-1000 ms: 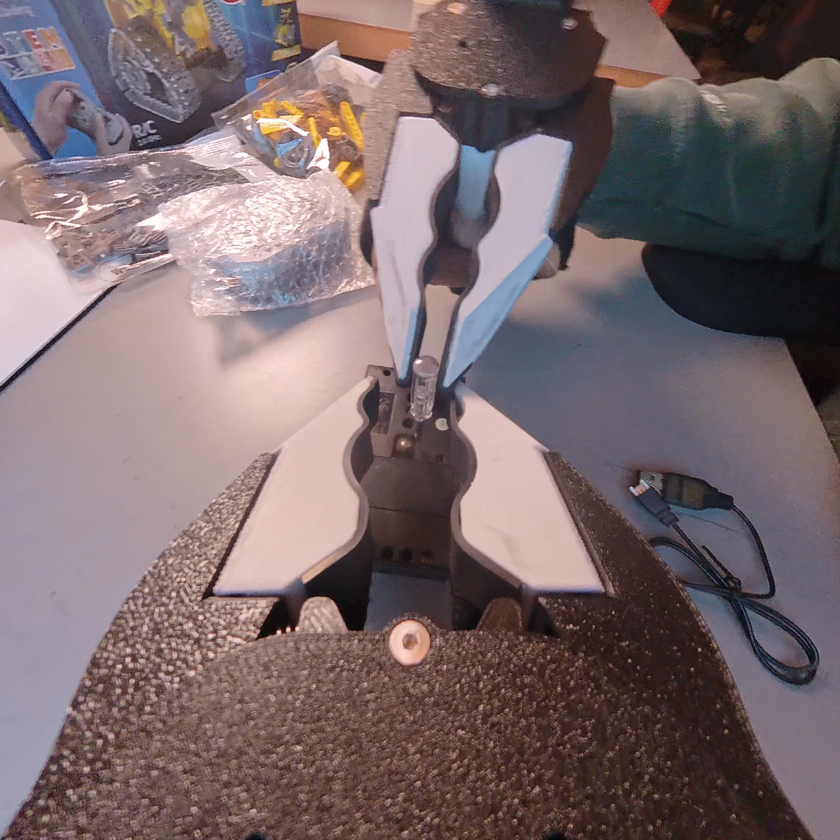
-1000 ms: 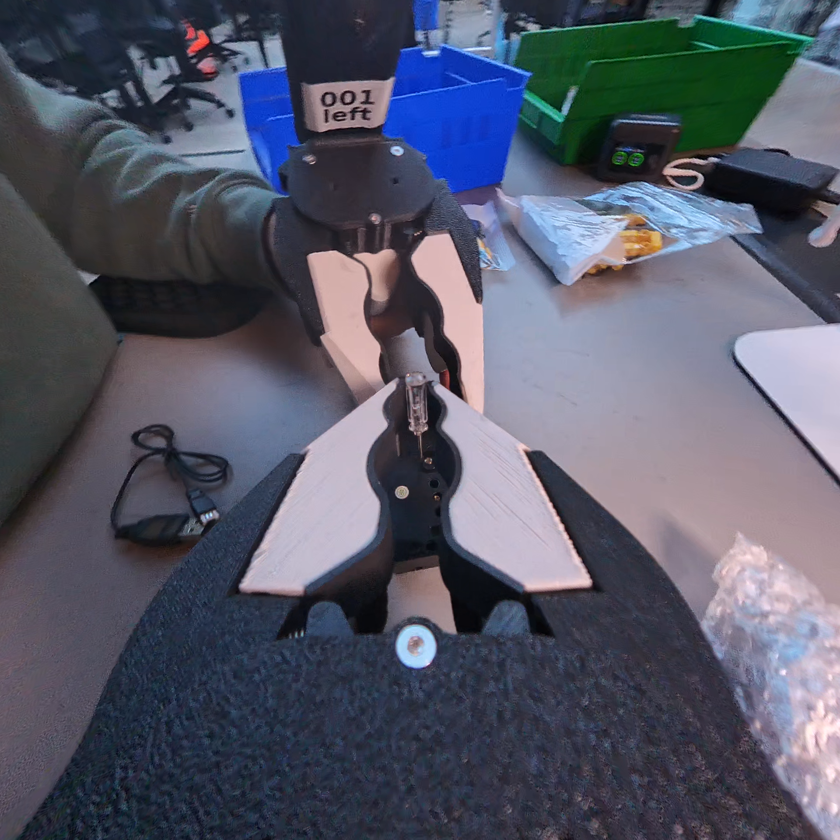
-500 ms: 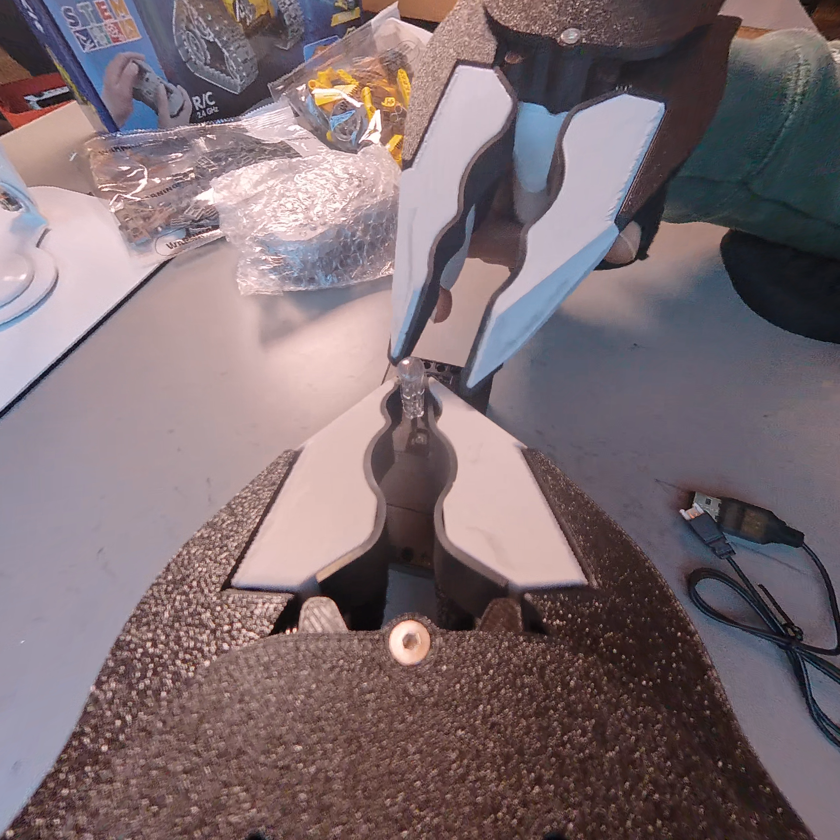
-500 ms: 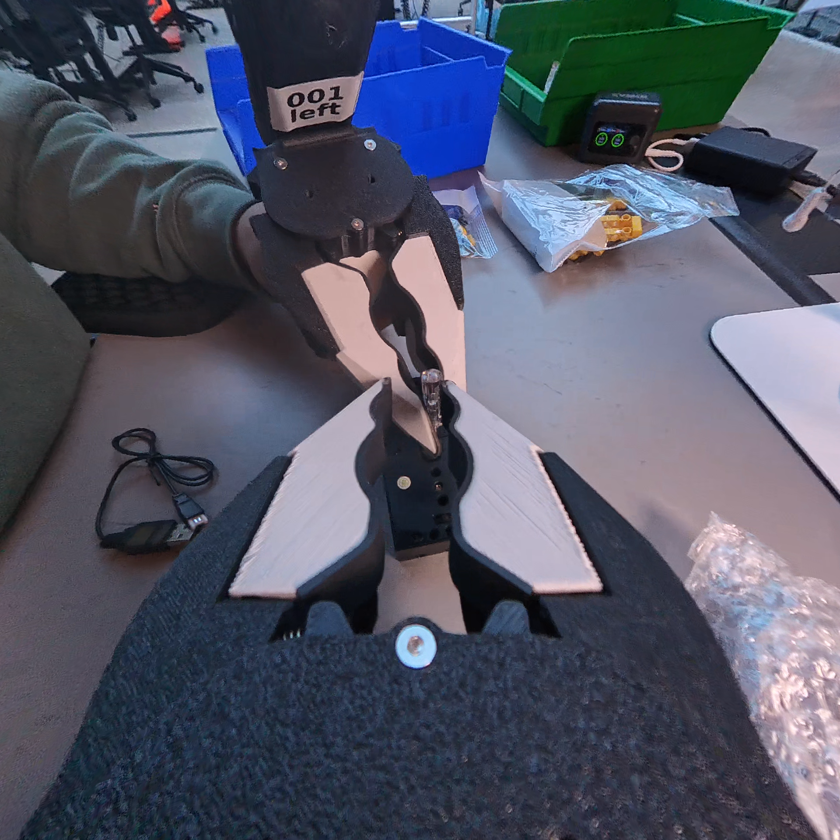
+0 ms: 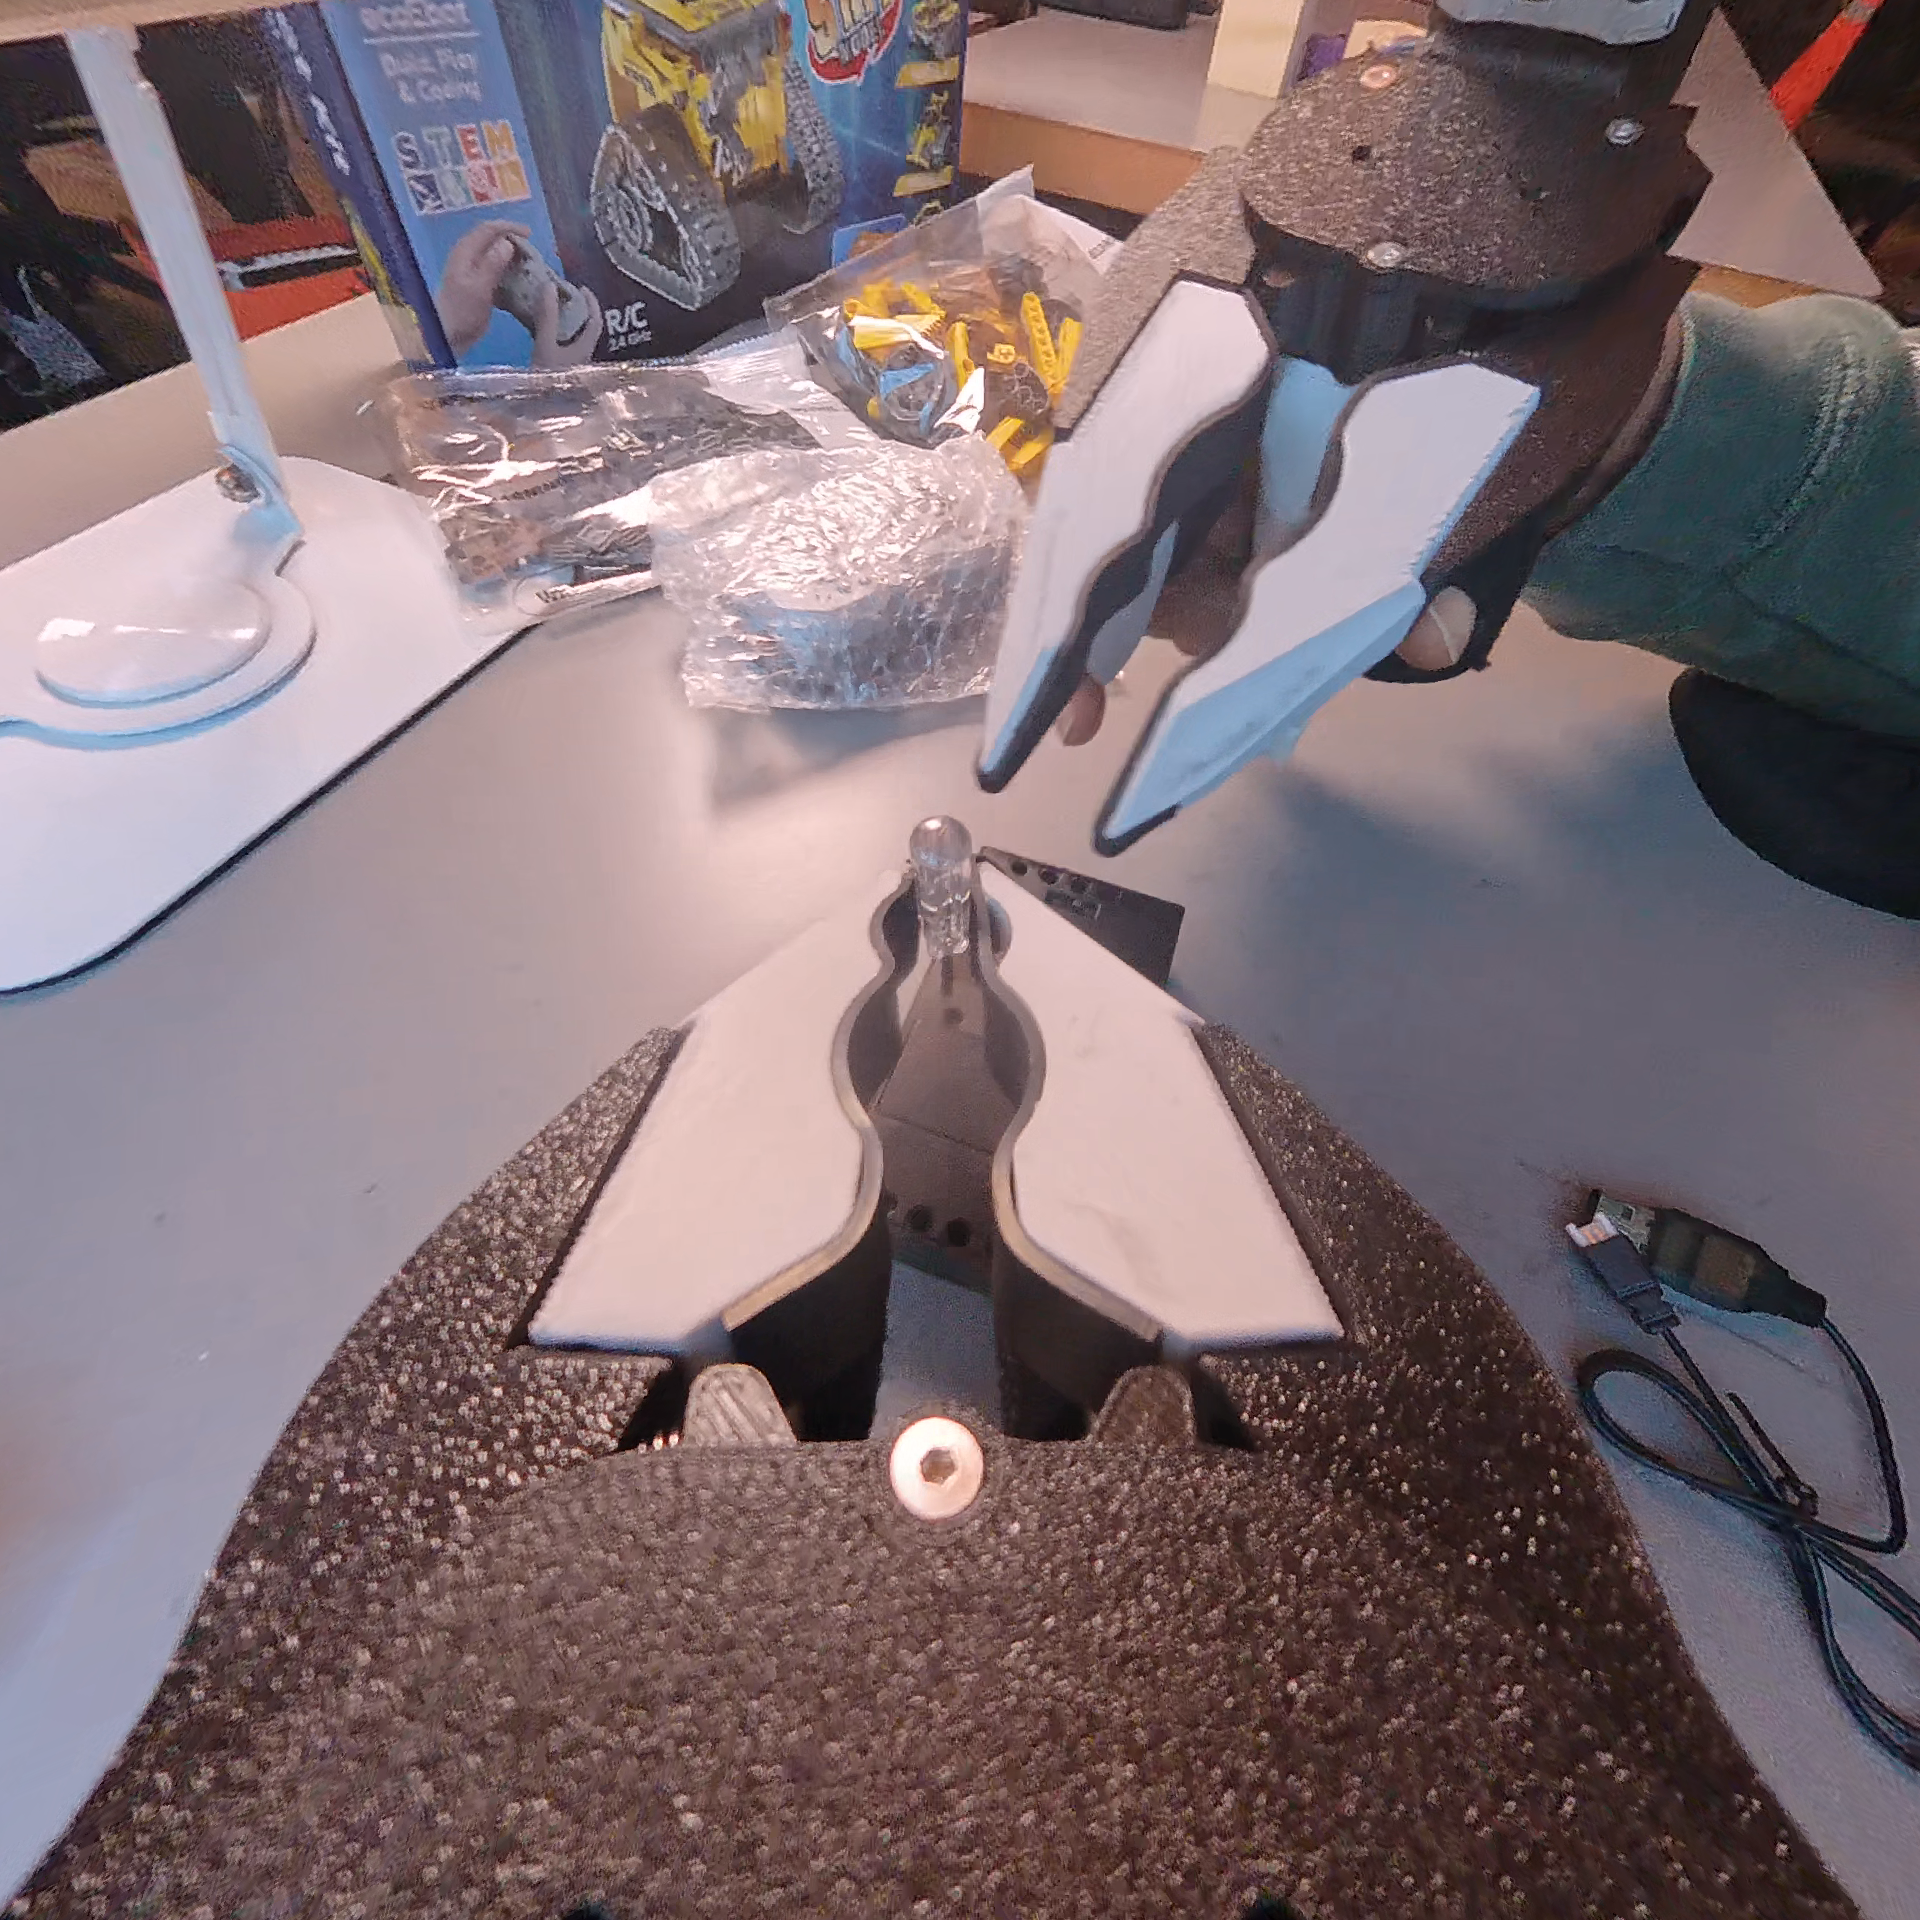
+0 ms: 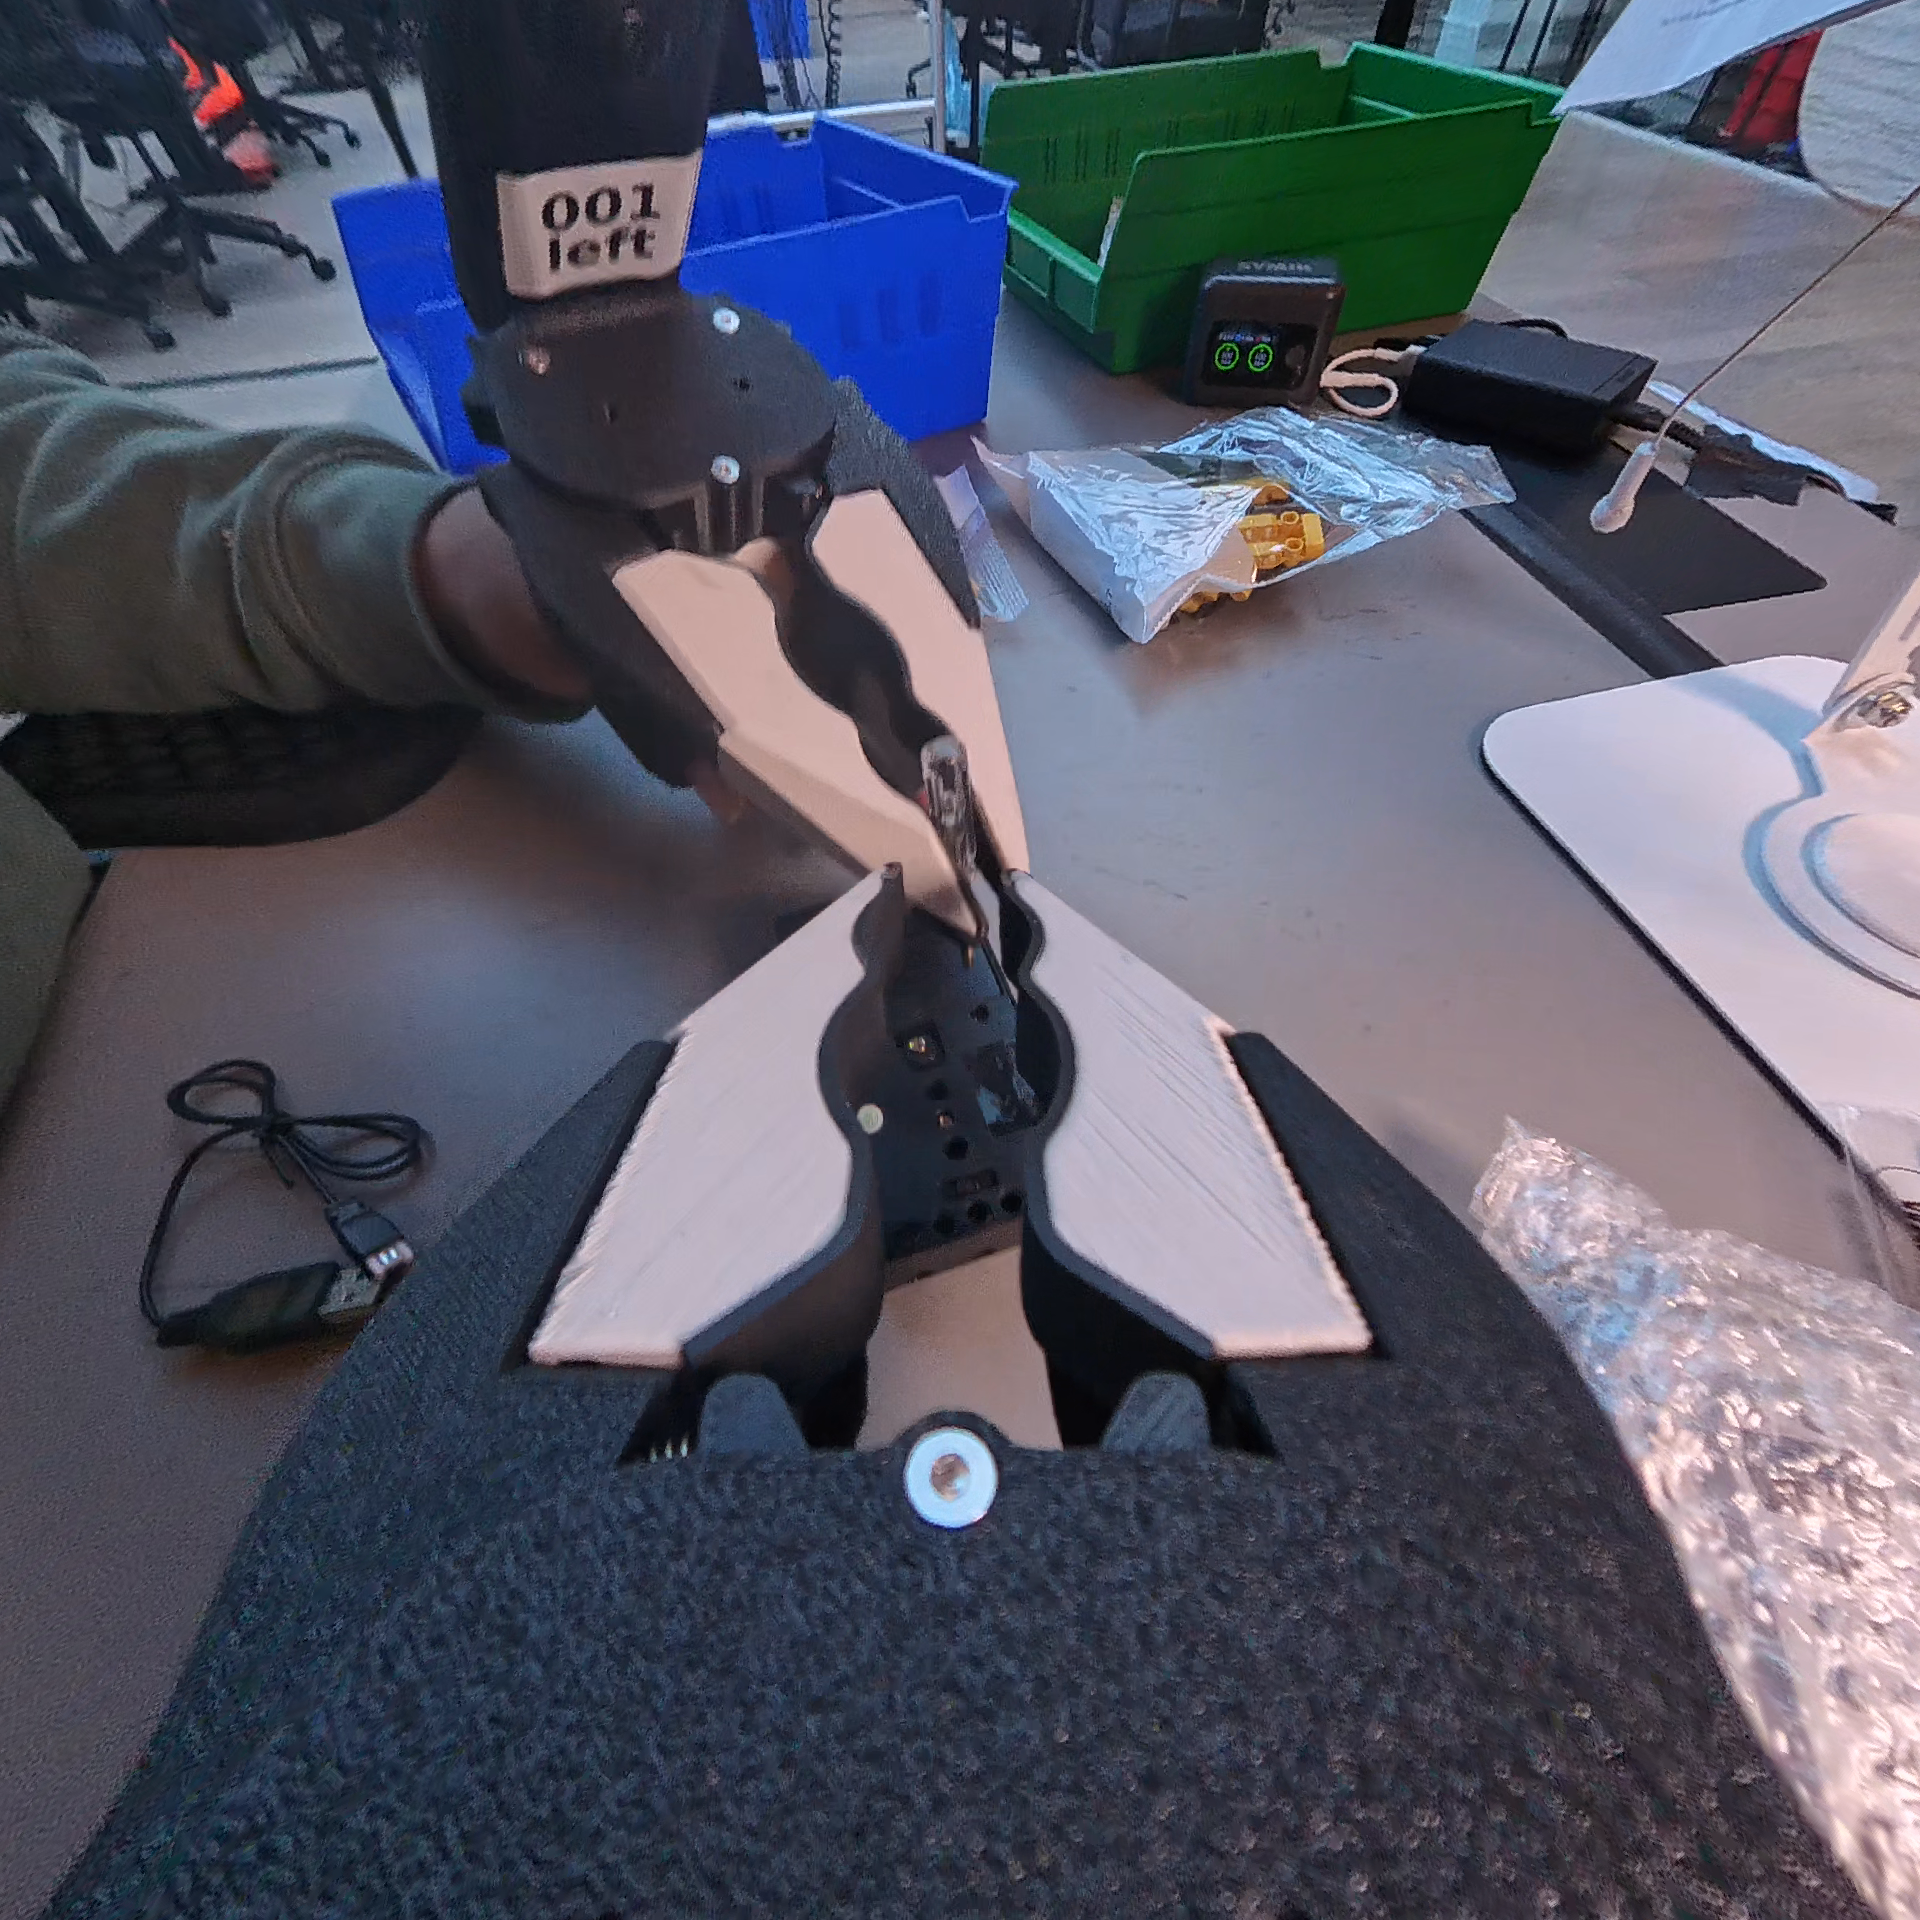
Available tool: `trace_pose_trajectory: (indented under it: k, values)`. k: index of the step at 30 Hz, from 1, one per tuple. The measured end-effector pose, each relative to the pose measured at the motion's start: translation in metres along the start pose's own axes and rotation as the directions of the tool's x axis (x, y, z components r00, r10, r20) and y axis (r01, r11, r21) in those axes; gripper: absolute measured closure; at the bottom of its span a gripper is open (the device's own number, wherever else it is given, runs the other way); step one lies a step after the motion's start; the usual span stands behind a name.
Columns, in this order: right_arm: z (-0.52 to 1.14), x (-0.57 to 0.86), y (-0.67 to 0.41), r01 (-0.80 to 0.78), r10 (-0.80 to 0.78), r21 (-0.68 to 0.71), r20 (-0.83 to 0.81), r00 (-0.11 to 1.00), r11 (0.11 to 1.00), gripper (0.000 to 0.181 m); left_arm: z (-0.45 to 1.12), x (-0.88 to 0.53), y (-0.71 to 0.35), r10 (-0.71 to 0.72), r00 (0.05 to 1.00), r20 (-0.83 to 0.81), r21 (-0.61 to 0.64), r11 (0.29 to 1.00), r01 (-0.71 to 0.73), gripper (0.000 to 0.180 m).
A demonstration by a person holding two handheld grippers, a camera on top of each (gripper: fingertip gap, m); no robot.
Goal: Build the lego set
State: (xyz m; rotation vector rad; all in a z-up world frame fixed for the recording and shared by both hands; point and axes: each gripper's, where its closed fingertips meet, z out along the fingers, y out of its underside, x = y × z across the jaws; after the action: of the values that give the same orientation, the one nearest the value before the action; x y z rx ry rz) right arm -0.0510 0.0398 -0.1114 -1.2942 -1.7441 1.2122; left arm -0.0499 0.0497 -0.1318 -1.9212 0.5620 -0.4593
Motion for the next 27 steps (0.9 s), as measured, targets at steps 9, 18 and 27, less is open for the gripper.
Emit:
trace_pose_trajectory:
  k: [9,18,27]
  values:
    - [0.016,0.000,0.074,0.193,-0.189,-0.423,0.051,0.981,0.885,0.119,-0.015,-0.023,0.009,-0.085,0.996,0.006,-0.008,0.996,0.086,0.172]
    - [0.001,-0.035,0.080,0.340,-0.252,-0.385,0.262,0.932,0.858,0.123,-0.017,0.013,0.007,-0.103,0.978,-0.180,0.004,0.994,0.106,0.172]
    - [-0.006,-0.035,0.062,0.281,-0.211,-0.333,0.231,0.950,0.900,0.117,-0.003,0.050,0.011,-0.047,0.960,-0.274,-0.041,0.998,0.037,0.172]
